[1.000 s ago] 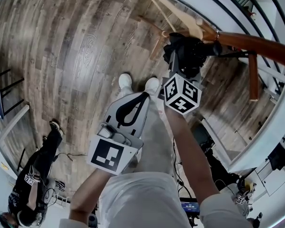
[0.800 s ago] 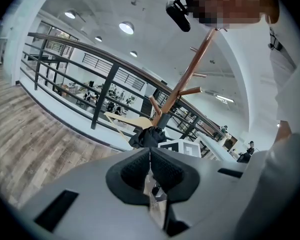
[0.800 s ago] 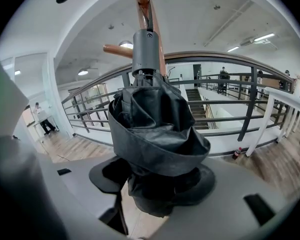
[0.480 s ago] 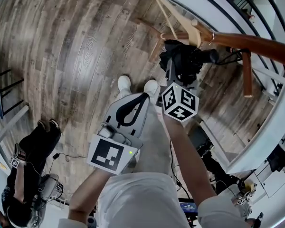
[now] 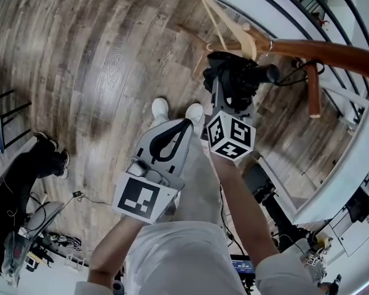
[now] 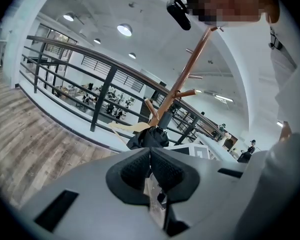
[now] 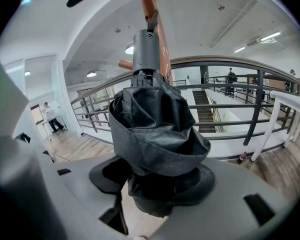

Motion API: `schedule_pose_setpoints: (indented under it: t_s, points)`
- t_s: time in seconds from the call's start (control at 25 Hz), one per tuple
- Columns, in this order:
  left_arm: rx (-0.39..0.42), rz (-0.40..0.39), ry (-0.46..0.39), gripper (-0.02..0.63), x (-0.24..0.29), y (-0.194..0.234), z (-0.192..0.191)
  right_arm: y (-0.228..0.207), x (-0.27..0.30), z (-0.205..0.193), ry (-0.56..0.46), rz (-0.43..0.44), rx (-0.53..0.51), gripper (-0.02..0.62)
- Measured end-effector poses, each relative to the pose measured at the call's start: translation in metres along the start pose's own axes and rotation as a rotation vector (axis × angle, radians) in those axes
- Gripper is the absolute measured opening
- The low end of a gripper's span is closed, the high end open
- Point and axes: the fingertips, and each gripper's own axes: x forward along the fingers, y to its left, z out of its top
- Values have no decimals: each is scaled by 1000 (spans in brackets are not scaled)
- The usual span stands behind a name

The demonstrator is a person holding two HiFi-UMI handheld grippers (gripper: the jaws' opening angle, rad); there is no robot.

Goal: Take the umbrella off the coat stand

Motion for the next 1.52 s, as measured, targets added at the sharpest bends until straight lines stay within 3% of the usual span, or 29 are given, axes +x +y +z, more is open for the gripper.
schedule_pose_setpoints:
  t_s: [0.96, 1.16, 1.52]
  points:
    - [50, -29, -51, 25, -44, -33, 18, 29, -75, 17, -19, 89, -50, 270]
    - [86, -46, -3, 25, -55, -38, 14, 30, -85, 23, -20, 89, -57, 270]
    - [101, -60, 8, 25, -66, -51, 30, 33, -109, 41, -18, 97, -71, 270]
